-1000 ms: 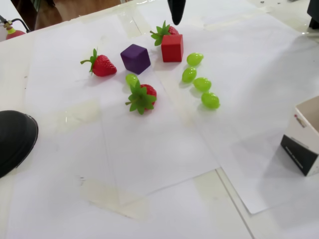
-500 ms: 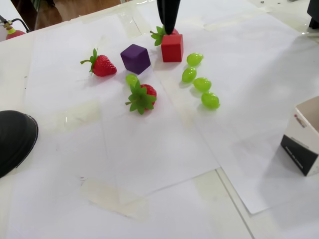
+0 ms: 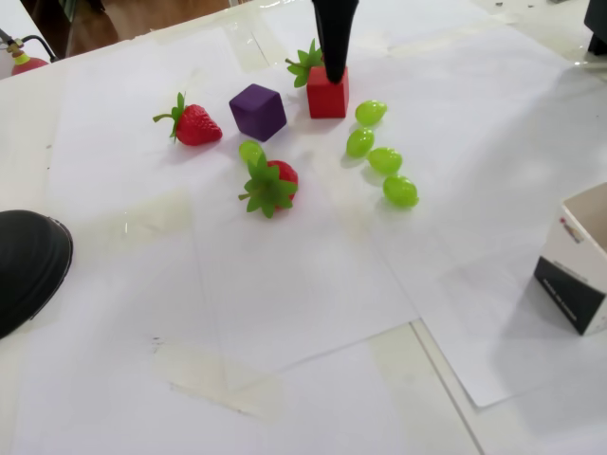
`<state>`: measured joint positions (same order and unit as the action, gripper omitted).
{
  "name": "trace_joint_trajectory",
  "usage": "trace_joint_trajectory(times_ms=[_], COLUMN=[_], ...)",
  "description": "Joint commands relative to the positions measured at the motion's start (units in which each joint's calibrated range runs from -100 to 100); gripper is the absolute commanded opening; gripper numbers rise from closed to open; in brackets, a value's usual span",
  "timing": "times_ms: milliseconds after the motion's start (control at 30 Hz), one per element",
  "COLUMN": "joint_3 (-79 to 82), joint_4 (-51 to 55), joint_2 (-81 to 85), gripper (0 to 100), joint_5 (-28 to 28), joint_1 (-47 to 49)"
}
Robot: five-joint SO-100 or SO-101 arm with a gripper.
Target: Put the red cube on top of the purple cube
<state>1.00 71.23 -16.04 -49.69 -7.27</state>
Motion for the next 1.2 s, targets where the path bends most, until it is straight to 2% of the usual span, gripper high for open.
trace_joint_trajectory(times_ms=[0,1167], joint_3=[0.64,1.73], joint_4=[-1.94,-5.78], joint_2=[1.51,-4.25], gripper=[21,21], joint_5=[-0.05,2.93], joint_1=[-1.19,-1.56])
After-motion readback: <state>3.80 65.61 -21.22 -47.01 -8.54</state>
